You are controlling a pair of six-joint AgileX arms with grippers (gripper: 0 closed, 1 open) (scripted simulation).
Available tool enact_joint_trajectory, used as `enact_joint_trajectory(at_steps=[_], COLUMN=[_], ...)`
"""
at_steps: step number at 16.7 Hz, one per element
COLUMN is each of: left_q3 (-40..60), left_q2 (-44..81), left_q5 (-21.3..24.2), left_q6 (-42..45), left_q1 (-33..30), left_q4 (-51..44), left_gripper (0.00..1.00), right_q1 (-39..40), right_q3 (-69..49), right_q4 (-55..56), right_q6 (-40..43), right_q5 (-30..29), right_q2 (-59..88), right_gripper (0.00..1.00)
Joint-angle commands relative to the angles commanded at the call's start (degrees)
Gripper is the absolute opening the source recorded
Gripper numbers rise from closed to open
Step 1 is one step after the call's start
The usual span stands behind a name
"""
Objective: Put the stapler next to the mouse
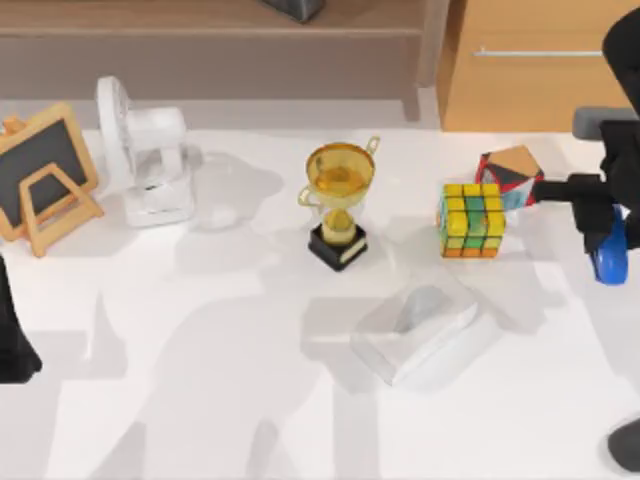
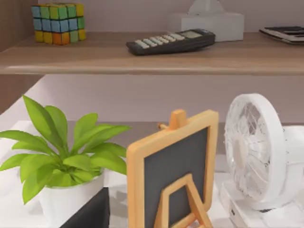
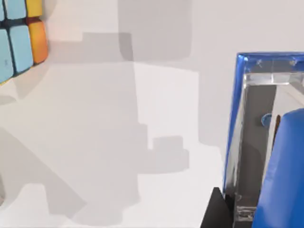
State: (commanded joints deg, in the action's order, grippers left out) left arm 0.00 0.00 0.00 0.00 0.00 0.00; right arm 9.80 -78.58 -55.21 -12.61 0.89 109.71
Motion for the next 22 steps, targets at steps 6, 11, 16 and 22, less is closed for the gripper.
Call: enact_joint_trajectory(at_steps=[6,11,16,22], left_q3=[0.0,0.0,0.0,0.0], left_q2=[0.0,0.0,0.0,0.0], left_q5=[0.0,0.0,0.0,0.0], left_q6=[0.0,0.0,0.0,0.0], left_q1=[0.0,0.0,0.0,0.0], left_q4=[0.0,0.0,0.0,0.0], left_gripper=[1.0,1.0,1.0,1.0], right_q1=[-2.6,-2.3,-2.3,-2.4], right_q3=[1.7,1.5,2.0,3.3], right_q4=[-0.9,-0.7,-0.5,-0.4], right_q6=[4.2,4.2,4.6,4.9], right_q5=[-1.4,-1.5,-2.7,-5.5], right_q2=[0.6,0.4,0.4,1.3], right_gripper=[0.0,0.0,0.0,0.0])
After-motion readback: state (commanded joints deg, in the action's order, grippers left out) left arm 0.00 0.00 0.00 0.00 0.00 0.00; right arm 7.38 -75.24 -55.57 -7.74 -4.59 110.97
